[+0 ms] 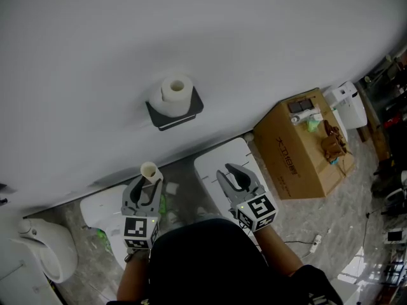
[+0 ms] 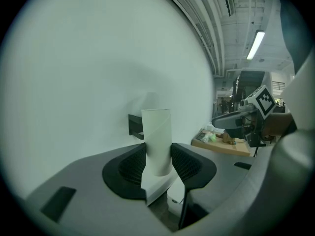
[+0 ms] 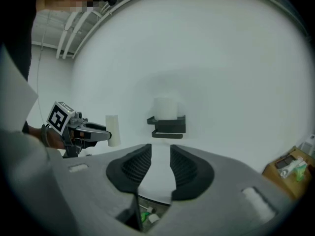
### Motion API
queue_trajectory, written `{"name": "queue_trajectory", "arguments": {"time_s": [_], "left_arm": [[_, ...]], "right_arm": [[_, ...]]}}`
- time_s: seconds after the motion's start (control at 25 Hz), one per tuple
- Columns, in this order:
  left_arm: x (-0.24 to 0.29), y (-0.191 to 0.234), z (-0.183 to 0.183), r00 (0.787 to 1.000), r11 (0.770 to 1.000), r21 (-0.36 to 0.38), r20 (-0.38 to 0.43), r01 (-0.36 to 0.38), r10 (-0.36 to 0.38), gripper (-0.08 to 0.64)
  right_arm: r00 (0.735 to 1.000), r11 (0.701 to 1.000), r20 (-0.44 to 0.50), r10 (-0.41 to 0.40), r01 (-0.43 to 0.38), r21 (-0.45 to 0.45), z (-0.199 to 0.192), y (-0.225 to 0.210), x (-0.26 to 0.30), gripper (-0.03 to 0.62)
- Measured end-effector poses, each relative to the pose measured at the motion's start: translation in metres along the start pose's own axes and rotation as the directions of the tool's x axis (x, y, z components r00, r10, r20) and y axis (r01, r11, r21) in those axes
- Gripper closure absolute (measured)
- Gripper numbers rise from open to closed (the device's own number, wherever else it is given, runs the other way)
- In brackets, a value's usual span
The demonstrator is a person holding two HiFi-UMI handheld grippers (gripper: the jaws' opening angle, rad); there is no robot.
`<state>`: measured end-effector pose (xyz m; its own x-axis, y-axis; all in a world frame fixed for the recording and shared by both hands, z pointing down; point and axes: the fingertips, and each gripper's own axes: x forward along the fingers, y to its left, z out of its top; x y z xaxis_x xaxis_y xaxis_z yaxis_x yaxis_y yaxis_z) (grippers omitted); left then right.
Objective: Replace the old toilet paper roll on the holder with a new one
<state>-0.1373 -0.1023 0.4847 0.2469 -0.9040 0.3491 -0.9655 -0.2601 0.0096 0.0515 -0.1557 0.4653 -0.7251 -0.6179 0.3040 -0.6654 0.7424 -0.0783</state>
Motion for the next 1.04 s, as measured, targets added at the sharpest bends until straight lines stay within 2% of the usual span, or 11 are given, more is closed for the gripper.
{"name": "queue_trajectory", "arguments": {"time_s": [0.44,1.04], "left_arm": [[-0.003,0.013,0.001,0.999,0.999,-0.021,-0.002,-0.040,0.040,0.385],[0.000,0.023,0.003,0.999,0.999,-0.021,0.004,-0.048,0.048,0.385]], "right_arm": [[0.999,0.999,-0.008,0.041,-0.041,-0.022,0.003,0.004,0.021,0.477],[0.999,0.999,-0.009,0.034,-0.034,-0.009,0.006,-0.001,0.031,0.477]]}}
